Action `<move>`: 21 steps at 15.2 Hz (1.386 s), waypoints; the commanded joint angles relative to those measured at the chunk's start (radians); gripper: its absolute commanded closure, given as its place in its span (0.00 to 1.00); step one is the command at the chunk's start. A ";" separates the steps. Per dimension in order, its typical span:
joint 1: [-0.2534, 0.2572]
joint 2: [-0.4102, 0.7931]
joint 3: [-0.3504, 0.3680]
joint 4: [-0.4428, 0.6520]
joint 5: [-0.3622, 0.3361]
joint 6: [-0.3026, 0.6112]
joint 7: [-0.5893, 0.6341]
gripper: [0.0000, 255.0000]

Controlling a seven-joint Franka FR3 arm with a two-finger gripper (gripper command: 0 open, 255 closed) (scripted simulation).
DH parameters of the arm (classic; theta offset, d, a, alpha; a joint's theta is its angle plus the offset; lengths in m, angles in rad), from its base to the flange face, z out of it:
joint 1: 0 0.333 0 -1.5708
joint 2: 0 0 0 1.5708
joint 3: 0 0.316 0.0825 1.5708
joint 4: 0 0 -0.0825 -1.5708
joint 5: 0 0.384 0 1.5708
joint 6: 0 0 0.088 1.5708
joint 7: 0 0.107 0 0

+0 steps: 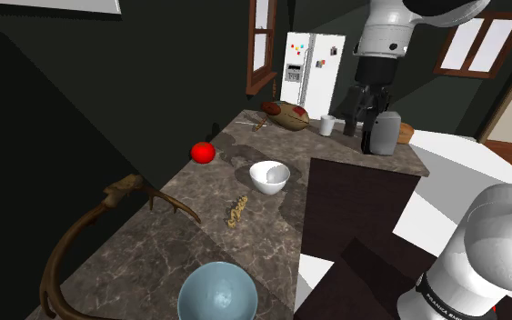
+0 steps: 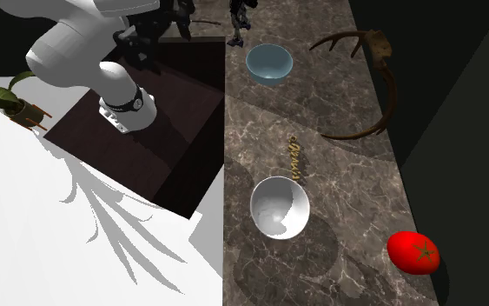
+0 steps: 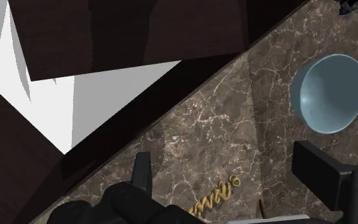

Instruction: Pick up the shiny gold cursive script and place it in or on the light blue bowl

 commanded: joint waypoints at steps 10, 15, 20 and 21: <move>-0.021 0.203 0.131 -0.079 0.069 0.306 0.238 0.00; -0.036 0.366 0.194 -0.067 0.079 0.469 0.370 0.00; -0.054 0.552 0.242 -0.018 0.057 0.615 0.510 0.00; -0.057 0.591 0.249 -0.004 0.049 0.641 0.539 0.00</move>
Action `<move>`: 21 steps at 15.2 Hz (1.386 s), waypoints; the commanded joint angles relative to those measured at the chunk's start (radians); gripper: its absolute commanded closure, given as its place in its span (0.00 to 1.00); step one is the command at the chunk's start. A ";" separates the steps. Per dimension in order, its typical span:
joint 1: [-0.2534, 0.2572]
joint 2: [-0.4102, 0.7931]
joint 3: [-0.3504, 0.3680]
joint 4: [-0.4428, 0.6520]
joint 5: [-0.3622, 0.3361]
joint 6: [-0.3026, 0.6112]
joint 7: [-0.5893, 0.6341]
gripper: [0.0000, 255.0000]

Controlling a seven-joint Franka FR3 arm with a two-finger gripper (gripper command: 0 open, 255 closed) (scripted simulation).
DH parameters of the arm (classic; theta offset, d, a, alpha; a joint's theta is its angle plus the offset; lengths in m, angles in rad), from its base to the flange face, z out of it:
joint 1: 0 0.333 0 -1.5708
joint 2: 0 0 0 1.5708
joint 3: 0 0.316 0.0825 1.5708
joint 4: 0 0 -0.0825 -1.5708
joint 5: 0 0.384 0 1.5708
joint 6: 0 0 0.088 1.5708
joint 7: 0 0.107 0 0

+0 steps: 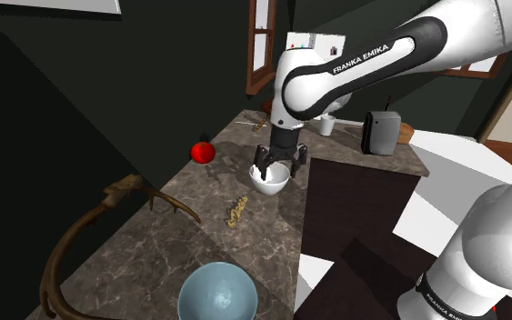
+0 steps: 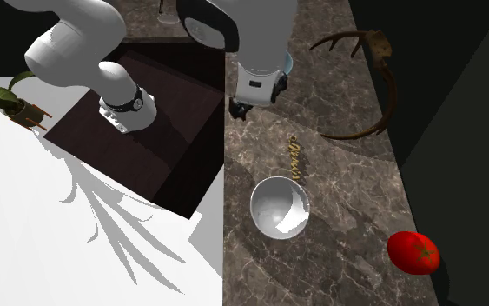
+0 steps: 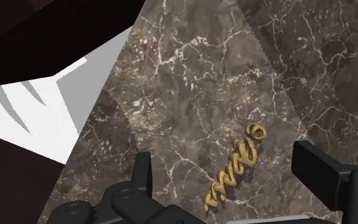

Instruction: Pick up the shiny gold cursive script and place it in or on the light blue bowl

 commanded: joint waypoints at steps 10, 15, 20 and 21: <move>0.003 0.434 0.004 0.216 -0.140 0.221 0.326 0.00; 0.034 0.628 -0.041 0.366 -0.191 0.263 0.451 0.00; 0.051 0.731 -0.064 0.432 -0.207 0.301 0.495 0.00; 0.052 0.741 -0.066 0.432 -0.209 0.311 0.496 0.00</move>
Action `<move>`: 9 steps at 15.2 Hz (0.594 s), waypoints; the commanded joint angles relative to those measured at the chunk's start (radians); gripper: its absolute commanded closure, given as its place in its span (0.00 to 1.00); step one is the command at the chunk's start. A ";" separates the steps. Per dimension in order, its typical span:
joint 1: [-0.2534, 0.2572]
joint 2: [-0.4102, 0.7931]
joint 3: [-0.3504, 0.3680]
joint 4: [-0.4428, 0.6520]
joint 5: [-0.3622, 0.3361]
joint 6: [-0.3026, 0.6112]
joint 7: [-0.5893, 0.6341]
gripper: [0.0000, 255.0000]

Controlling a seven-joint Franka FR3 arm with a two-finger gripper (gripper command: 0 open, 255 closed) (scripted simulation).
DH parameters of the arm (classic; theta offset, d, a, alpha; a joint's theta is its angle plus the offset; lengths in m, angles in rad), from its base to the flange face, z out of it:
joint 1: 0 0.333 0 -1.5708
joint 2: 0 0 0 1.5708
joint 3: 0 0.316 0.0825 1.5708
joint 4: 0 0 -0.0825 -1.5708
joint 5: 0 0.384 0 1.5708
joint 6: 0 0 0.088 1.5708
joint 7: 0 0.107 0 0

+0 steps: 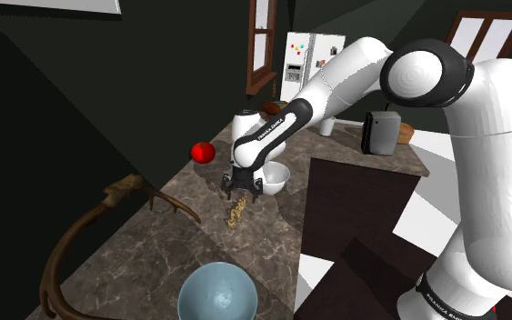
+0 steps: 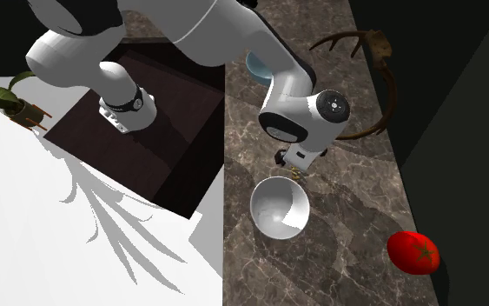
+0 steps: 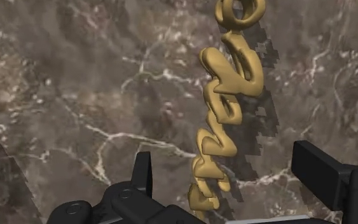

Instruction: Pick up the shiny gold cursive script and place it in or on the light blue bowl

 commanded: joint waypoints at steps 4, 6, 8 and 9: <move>0.007 0.052 -0.007 0.007 -0.009 0.045 0.007 0.00; 0.007 0.052 -0.007 0.008 -0.009 0.045 0.007 0.00; 0.007 0.052 -0.007 0.008 -0.009 0.045 0.007 0.00; 0.007 0.052 -0.007 0.008 -0.009 0.045 0.007 0.00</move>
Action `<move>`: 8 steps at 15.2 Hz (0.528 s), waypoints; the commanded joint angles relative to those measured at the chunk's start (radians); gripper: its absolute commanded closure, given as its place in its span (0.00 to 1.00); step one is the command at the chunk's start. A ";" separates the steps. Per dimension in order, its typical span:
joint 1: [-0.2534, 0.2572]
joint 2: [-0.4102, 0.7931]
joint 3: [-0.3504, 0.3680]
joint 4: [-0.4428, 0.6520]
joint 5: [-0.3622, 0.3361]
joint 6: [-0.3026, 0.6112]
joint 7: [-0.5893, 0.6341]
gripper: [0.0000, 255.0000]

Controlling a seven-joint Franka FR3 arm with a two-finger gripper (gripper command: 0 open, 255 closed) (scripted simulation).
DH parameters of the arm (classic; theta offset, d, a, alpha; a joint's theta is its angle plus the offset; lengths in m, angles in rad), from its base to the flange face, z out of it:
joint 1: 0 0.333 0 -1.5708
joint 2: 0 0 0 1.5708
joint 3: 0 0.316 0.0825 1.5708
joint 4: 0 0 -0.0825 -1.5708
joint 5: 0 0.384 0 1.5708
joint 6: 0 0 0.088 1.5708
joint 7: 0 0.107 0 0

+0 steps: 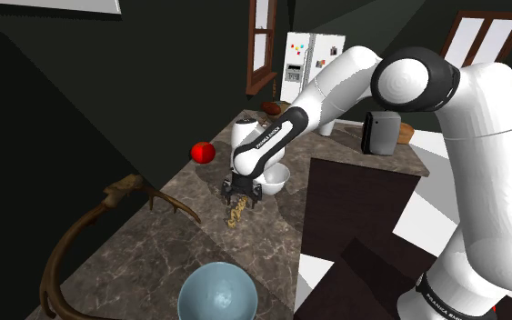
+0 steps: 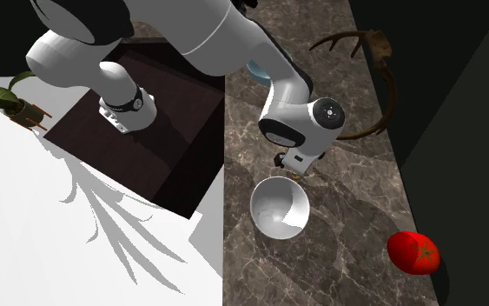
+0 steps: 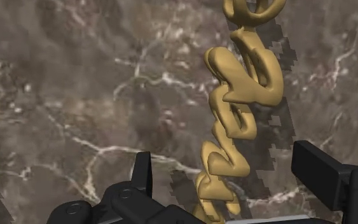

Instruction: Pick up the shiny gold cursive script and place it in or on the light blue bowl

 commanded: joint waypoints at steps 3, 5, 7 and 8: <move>0.000 0.000 0.000 0.000 0.000 0.000 0.000 0.00; 0.000 0.000 0.000 0.000 0.000 0.000 0.000 1.00; 0.000 0.000 0.000 0.000 0.000 0.000 0.000 1.00; 0.000 0.000 0.000 0.000 0.000 0.000 0.000 1.00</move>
